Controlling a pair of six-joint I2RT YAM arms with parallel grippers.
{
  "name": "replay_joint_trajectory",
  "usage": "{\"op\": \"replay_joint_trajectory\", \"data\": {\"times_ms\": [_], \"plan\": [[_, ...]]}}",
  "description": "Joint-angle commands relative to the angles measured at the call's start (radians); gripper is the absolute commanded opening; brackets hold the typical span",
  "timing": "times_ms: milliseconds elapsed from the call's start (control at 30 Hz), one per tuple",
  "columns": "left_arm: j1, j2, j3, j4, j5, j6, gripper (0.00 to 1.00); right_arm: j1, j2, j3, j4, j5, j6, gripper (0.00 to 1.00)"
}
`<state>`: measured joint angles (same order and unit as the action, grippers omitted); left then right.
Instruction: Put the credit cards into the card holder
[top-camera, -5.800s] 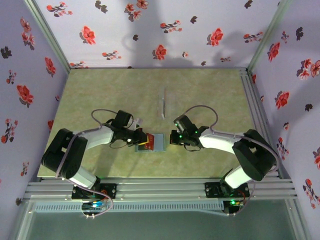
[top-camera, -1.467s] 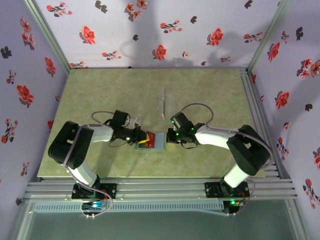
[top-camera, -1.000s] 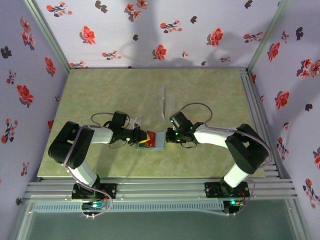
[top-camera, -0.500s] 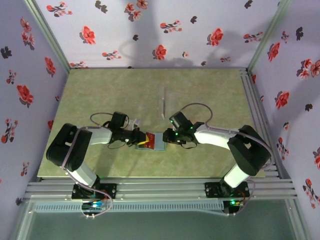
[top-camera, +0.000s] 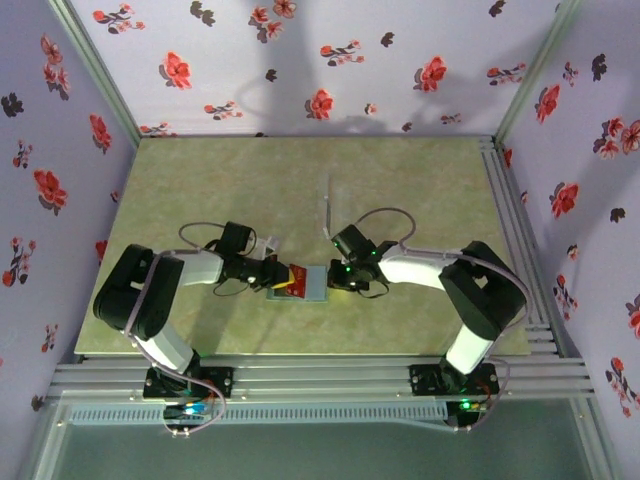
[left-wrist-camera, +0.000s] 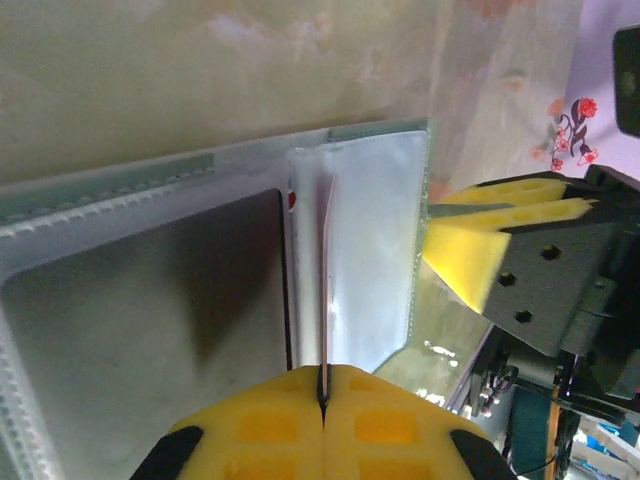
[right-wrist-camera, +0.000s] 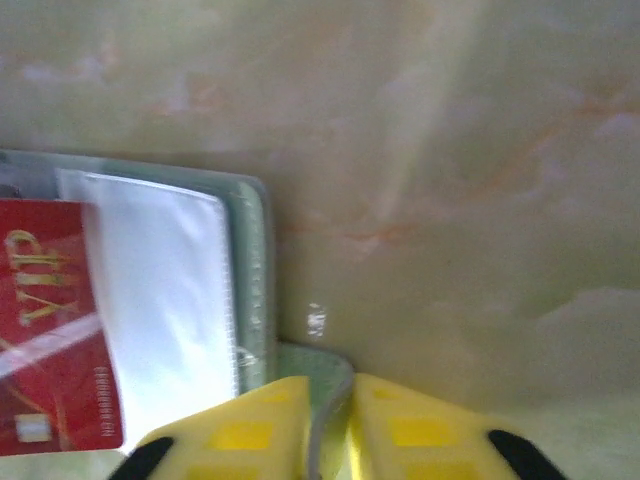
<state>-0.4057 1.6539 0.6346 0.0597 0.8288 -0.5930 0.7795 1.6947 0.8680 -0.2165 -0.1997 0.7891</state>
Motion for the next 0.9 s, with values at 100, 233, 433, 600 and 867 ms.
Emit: {"op": "replay_joint_trajectory", "data": {"times_ms": [100, 233, 433, 600, 867], "plan": [[0.016, 0.025, 0.027, -0.057, -0.018, 0.075, 0.0, 0.009, 0.018, 0.021, -0.031, 0.03, -0.011, 0.06], [0.033, -0.018, 0.025, -0.09, -0.043, 0.088, 0.0, 0.009, 0.015, 0.026, -0.042, 0.038, -0.022, 0.02], [0.038, -0.028, 0.06, -0.191, -0.133, 0.144, 0.0, 0.009, 0.042, 0.048, -0.058, 0.057, -0.082, 0.0], [0.036, 0.015, 0.042, -0.054, -0.045, 0.068, 0.0, 0.009, 0.074, 0.072, -0.036, 0.011, -0.107, 0.0], [0.035, 0.015, 0.018, -0.068, -0.046, 0.093, 0.0, 0.01, 0.066, 0.083, -0.057, 0.021, -0.129, 0.0]]}}
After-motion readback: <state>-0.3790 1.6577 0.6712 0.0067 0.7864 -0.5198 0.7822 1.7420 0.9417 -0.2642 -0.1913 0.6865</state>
